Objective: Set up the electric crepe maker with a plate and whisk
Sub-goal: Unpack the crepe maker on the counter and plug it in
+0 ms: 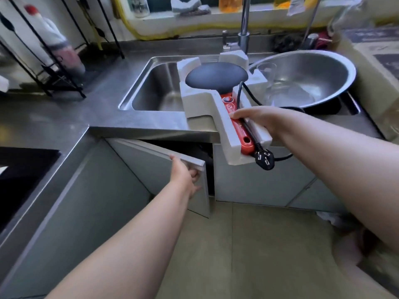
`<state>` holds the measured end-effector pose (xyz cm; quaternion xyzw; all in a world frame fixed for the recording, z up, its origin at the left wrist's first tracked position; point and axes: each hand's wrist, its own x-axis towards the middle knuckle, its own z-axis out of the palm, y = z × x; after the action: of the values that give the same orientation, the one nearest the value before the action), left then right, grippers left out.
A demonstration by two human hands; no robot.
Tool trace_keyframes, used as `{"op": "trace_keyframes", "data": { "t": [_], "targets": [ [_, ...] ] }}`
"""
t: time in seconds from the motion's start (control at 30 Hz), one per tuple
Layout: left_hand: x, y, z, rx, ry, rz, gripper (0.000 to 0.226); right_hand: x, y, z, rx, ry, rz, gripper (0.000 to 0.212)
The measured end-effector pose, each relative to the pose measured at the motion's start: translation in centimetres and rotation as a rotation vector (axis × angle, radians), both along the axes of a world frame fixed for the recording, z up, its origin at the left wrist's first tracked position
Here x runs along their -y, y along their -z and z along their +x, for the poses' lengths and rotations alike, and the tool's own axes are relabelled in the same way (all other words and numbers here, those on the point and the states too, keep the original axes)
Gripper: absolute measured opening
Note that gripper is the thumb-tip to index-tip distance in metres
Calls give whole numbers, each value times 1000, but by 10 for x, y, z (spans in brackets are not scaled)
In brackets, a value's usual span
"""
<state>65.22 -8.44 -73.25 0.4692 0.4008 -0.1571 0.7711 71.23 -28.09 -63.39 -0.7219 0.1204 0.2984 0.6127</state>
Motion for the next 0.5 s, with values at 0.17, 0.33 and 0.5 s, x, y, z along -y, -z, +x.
{"op": "trace_keyframes", "data": {
  "t": [0.17, 0.33, 0.5],
  "targets": [
    [15, 8, 24, 48, -5, -96, 95, 4, -6, 22, -26, -37, -50, 19],
    [30, 5, 43, 97, -91, -242, 92, 6, -8, 29, -92, -94, -75, 22],
    [38, 12, 68, 130, -123, -344, 94, 9, -7, 30, -133, -108, -56, 27]
  ]
}}
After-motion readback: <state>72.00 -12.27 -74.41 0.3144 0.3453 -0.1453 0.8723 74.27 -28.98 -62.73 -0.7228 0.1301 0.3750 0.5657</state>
